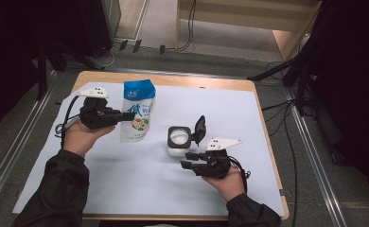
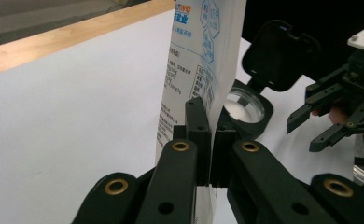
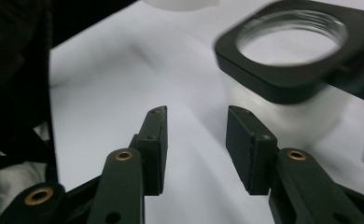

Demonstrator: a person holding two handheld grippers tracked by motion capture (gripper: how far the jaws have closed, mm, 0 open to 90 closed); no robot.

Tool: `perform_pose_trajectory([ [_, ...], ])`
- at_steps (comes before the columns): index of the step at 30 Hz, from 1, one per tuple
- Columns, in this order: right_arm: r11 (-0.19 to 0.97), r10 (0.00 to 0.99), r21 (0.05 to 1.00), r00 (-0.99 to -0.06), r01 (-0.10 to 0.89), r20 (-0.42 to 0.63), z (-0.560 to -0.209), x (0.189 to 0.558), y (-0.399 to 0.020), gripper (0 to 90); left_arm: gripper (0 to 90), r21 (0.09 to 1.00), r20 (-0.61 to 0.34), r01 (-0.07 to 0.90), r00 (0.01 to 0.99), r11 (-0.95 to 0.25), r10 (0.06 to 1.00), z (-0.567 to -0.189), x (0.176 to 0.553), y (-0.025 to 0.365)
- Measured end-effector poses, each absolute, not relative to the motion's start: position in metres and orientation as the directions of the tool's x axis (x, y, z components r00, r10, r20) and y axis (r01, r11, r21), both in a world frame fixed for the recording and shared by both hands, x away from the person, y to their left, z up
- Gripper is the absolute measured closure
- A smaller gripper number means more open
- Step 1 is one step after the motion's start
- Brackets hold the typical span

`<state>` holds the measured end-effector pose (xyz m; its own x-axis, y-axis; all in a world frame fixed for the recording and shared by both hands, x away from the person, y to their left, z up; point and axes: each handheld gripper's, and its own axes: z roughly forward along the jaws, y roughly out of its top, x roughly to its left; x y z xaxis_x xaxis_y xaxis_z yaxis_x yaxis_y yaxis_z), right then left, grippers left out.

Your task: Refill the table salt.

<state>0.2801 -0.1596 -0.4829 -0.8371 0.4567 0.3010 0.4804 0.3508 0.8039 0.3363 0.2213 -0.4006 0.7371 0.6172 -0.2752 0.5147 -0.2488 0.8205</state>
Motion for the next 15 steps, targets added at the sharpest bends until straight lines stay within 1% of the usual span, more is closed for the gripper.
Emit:
perform_pose_trajectory([
  [5, 0.318, 0.492, 0.804, -0.812, 0.502, 0.313, -0.483, 0.283, -0.174, 60.6, 90.0, 0.814, -0.281, 0.528, 0.72, -0.24, 0.634, -0.407, 0.346, 0.225],
  [11, 0.306, 0.508, 0.802, -0.801, 0.512, 0.317, -0.484, 0.288, -0.184, 59.2, 90.0, 0.806, -0.284, 0.545, 0.7, -0.232, 0.656, -0.416, 0.359, 0.23],
  [15, 0.298, 0.519, 0.794, -0.788, 0.53, 0.331, -0.487, 0.29, -0.188, 59.1, 90.0, 0.815, -0.262, 0.533, 0.688, -0.226, 0.677, -0.425, 0.37, 0.236],
])
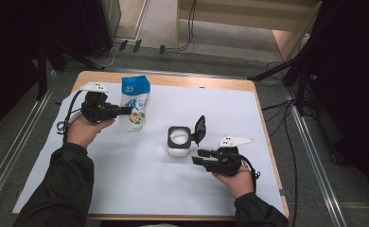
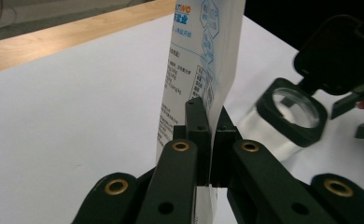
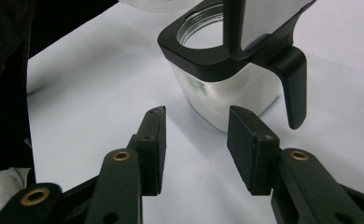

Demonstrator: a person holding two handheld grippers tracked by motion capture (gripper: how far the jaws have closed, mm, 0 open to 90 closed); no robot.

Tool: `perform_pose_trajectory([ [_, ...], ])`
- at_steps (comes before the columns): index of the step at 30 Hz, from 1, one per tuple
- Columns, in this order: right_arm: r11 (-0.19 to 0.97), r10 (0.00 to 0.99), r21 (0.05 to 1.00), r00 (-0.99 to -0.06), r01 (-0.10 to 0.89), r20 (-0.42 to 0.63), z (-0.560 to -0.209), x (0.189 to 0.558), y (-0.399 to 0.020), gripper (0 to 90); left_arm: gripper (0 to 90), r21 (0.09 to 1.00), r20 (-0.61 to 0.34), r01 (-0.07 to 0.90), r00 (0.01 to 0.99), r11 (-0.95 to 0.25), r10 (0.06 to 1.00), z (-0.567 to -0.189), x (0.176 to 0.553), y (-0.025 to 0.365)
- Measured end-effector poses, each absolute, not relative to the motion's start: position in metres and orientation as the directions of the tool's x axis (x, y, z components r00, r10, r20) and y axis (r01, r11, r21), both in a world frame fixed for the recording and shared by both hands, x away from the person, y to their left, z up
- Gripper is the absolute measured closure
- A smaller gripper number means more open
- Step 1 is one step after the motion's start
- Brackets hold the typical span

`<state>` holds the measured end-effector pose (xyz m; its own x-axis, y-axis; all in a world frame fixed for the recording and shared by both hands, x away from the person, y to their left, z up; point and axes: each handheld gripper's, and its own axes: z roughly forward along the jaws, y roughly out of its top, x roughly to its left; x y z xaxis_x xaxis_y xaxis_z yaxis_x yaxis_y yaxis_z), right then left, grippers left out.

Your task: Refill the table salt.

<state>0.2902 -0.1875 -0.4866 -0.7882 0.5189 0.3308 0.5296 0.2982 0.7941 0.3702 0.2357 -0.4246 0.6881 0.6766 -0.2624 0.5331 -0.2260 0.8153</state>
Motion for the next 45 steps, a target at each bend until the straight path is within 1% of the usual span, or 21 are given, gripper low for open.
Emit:
perform_pose_trajectory([
  [3, 0.292, 0.521, 0.794, -0.785, 0.533, 0.336, -0.487, 0.292, -0.189, 58.6, 90.0, 0.814, -0.258, 0.54, 0.668, -0.216, 0.698, -0.433, 0.379, 0.242],
  [7, 0.292, 0.531, 0.782, -0.773, 0.551, 0.347, -0.489, 0.294, -0.189, 57.8, 90.0, 0.804, -0.236, 0.548, 0.651, -0.232, 0.722, -0.441, 0.383, 0.247],
  [10, 0.281, 0.53, 0.786, -0.772, 0.55, 0.351, -0.488, 0.294, -0.19, 57.4, 90.0, 0.797, -0.248, 0.563, 0.636, -0.219, 0.731, -0.446, 0.386, 0.252],
  [13, 0.273, 0.539, 0.782, -0.763, 0.56, 0.358, -0.489, 0.296, -0.191, 57.3, 90.0, 0.788, -0.24, 0.57, 0.634, -0.234, 0.735, -0.451, 0.387, 0.253],
  [18, 0.261, 0.543, 0.785, -0.758, 0.561, 0.361, -0.488, 0.298, -0.193, 57.1, 90.0, 0.801, -0.261, 0.565, 0.627, -0.198, 0.734, -0.456, 0.385, 0.259],
  [22, 0.262, 0.545, 0.788, -0.759, 0.557, 0.355, -0.486, 0.299, -0.194, 57.1, 90.0, 0.801, -0.263, 0.565, 0.629, -0.198, 0.731, -0.459, 0.381, 0.263],
  [27, 0.27, 0.544, 0.791, -0.765, 0.548, 0.344, -0.486, 0.302, -0.191, 57.0, 89.7, 0.779, -0.286, 0.589, 0.637, -0.212, 0.716, -0.465, 0.376, 0.265],
  [30, 0.283, 0.543, 0.792, -0.771, 0.541, 0.333, -0.487, 0.304, -0.189, 57.0, 88.9, 0.78, -0.287, 0.591, 0.63, -0.206, 0.721, -0.467, 0.373, 0.267],
  [45, 0.267, 0.552, 0.807, -0.77, 0.526, 0.319, -0.483, 0.312, -0.191, 56.4, 83.9, 0.767, -0.282, 0.605, 0.618, -0.215, 0.733, -0.476, 0.363, 0.271],
])
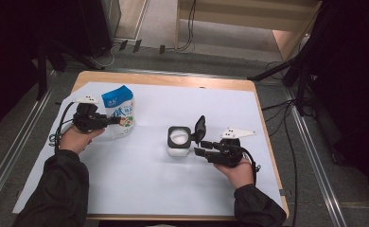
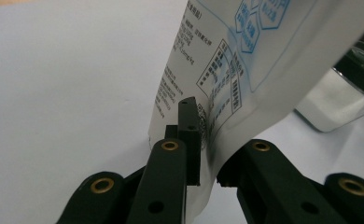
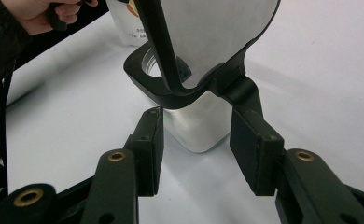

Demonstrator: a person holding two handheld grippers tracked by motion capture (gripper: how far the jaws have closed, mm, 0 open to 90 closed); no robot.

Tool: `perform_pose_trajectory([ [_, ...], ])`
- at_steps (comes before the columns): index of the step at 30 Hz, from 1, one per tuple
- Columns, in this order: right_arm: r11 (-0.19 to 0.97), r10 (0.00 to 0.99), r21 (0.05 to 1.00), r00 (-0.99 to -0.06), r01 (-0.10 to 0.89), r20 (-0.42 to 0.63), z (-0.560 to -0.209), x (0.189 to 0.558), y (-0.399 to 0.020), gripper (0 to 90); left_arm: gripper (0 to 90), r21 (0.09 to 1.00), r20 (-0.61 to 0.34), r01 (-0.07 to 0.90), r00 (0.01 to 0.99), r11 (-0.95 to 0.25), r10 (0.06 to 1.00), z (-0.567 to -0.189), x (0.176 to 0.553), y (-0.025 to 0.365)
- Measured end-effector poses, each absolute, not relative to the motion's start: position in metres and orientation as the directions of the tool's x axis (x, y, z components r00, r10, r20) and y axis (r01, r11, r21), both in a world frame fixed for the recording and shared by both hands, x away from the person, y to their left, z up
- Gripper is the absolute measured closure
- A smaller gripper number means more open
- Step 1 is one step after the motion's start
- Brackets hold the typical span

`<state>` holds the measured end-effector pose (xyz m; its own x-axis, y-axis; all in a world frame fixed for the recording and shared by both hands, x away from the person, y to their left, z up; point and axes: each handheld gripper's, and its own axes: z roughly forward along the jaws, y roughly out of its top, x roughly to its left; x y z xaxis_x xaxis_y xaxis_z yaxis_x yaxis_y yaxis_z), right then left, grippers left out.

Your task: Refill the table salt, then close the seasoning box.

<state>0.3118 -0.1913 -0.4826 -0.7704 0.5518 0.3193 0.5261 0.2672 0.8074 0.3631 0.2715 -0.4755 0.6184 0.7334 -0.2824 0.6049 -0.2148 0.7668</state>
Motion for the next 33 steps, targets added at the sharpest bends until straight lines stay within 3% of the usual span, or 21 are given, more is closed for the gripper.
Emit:
perform_pose_trajectory([
  [11, 0.263, 0.558, 0.809, -0.767, 0.526, 0.317, -0.481, 0.313, -0.192, 56.5, 76.1, 0.754, -0.311, 0.626, 0.608, -0.199, 0.731, -0.476, 0.362, 0.271],
  [16, 0.257, 0.559, 0.81, -0.765, 0.526, 0.32, -0.481, 0.314, -0.193, 56.4, 58.2, 0.748, -0.322, 0.636, 0.596, -0.188, 0.735, -0.475, 0.362, 0.27],
  [22, 0.256, 0.559, 0.812, -0.766, 0.525, 0.319, -0.481, 0.315, -0.193, 56.4, 46.8, 0.756, -0.307, 0.624, 0.602, -0.195, 0.737, -0.472, 0.359, 0.269],
  [33, 0.279, 0.573, 0.812, -0.767, 0.514, 0.289, -0.477, 0.319, -0.195, 56.2, 39.6, 0.762, -0.28, 0.612, 0.607, -0.213, 0.744, -0.466, 0.351, 0.27],
])
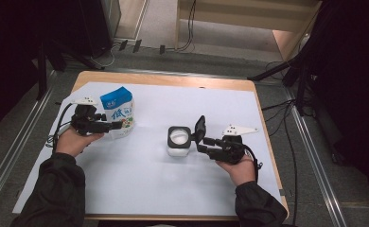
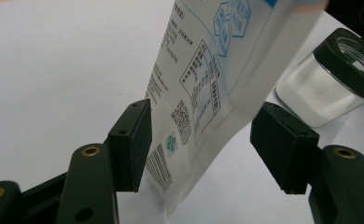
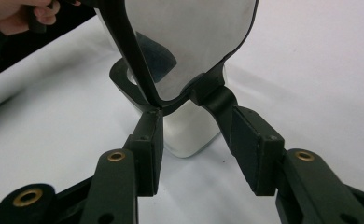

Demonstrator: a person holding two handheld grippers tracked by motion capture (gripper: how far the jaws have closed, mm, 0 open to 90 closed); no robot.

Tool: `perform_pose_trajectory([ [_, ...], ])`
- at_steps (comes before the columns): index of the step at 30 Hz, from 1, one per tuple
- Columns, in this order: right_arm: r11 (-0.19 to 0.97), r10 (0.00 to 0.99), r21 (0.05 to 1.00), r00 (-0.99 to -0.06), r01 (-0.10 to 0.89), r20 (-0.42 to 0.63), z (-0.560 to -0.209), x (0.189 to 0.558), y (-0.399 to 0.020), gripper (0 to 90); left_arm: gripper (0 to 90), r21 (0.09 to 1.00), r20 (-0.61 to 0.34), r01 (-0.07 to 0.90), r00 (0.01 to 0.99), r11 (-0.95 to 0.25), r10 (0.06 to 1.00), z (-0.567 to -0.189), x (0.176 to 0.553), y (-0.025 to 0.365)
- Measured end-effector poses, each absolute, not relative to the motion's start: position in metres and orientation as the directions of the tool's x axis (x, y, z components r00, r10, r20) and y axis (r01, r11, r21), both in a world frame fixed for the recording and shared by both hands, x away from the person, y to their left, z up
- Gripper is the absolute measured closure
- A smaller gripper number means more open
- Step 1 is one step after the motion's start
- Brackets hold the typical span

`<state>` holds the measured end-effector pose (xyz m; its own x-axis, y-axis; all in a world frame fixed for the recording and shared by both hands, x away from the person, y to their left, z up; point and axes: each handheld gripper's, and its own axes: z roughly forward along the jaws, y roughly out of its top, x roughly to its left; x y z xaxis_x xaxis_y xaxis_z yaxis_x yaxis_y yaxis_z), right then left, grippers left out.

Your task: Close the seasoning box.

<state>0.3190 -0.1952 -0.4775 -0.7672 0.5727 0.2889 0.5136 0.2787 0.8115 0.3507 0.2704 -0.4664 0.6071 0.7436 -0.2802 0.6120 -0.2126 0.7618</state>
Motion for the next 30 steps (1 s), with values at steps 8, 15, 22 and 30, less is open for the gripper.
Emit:
perform_pose_trajectory([
  [8, 0.298, 0.563, 0.809, -0.778, 0.507, 0.28, -0.472, 0.321, -0.203, 59.6, 38.3, 0.755, -0.29, 0.624, 0.593, -0.202, 0.751, -0.467, 0.344, 0.276],
  [15, 0.222, 0.593, 0.812, -0.736, 0.539, 0.326, -0.467, 0.328, -0.215, 70.7, 37.9, 0.751, -0.296, 0.631, 0.586, -0.195, 0.754, -0.467, 0.338, 0.278],
  [22, 0.167, 0.595, 0.808, -0.711, 0.565, 0.375, -0.461, 0.338, -0.21, 88.3, 37.6, 0.742, -0.294, 0.639, 0.584, -0.205, 0.757, -0.469, 0.331, 0.277],
  [30, 0.131, 0.568, 0.825, -0.724, 0.549, 0.391, -0.449, 0.347, -0.2, 90.0, 37.4, 0.734, -0.292, 0.644, 0.587, -0.216, 0.755, -0.471, 0.323, 0.275],
])
